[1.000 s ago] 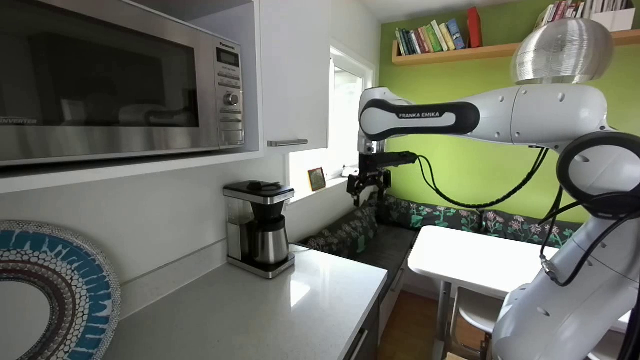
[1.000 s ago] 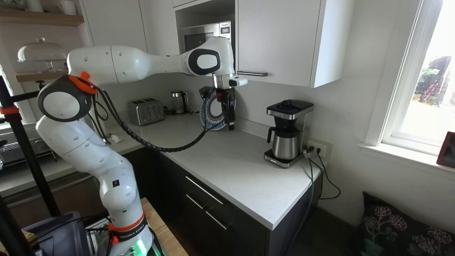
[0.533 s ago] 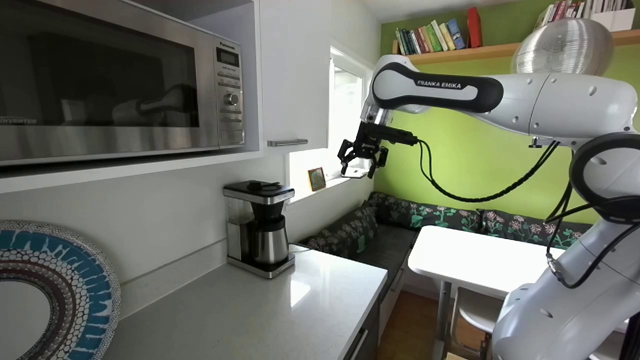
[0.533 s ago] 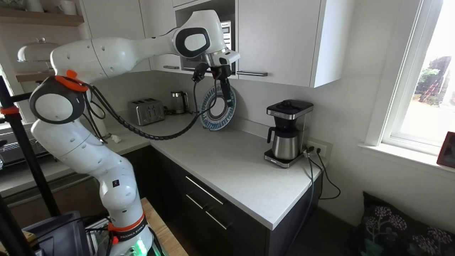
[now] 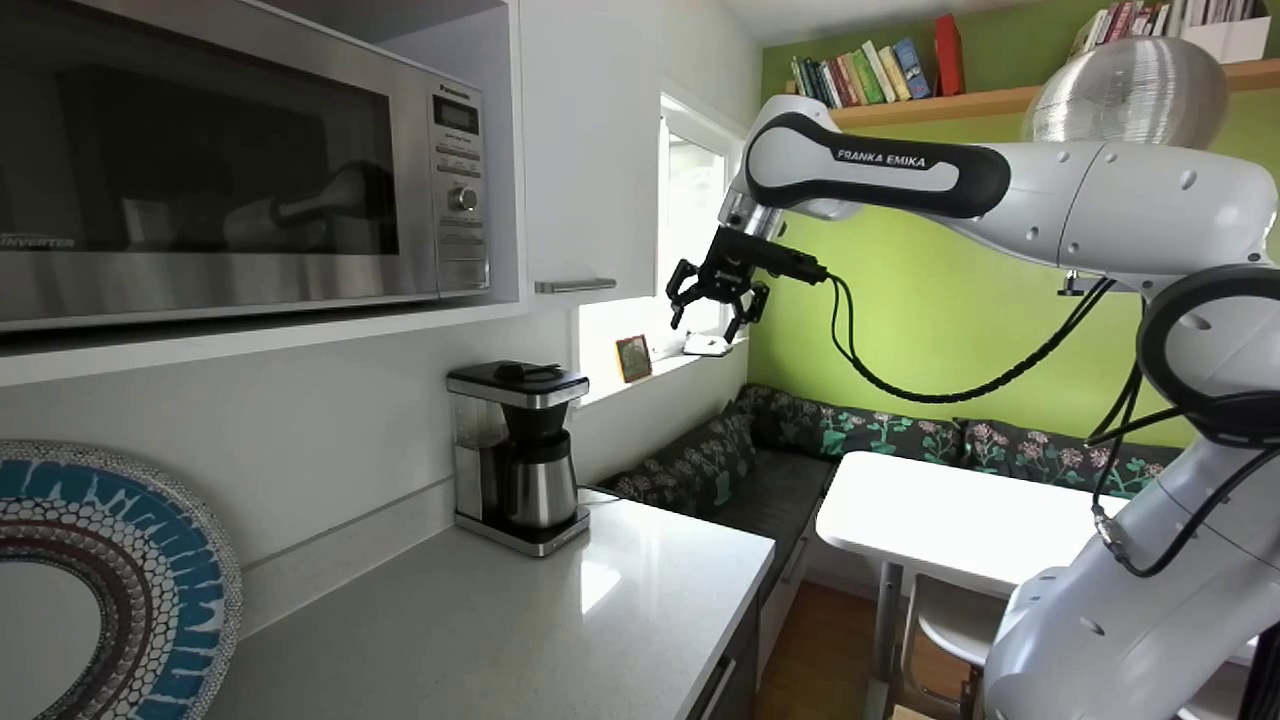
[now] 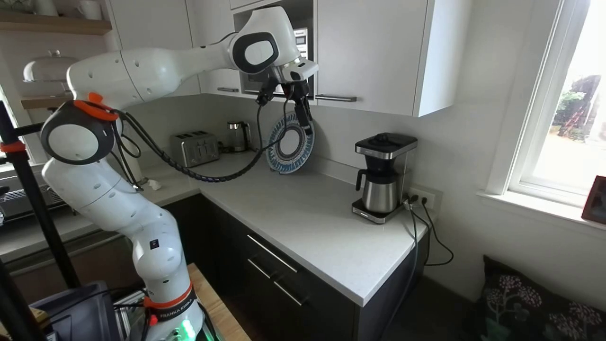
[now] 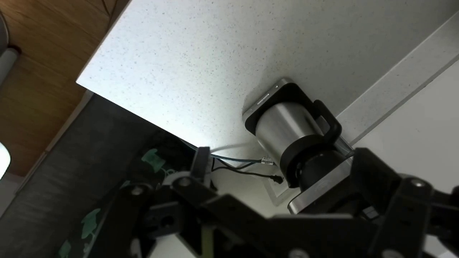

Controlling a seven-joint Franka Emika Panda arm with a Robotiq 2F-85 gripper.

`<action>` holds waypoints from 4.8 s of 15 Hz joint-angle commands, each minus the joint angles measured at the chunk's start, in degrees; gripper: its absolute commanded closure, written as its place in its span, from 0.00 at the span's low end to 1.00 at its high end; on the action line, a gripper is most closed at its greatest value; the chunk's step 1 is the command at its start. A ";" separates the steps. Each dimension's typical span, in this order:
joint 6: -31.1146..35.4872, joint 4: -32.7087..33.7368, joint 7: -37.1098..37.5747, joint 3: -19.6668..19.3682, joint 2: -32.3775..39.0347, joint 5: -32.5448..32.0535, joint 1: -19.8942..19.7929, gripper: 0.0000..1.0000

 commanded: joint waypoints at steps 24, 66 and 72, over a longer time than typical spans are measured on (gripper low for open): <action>19.18 7.91 14.54 0.15 12.71 31.88 4.82 0.00; -10.85 6.60 -26.62 -12.87 6.37 14.53 -1.66 0.00; -11.84 7.59 -33.93 -16.51 5.42 11.20 -3.51 0.00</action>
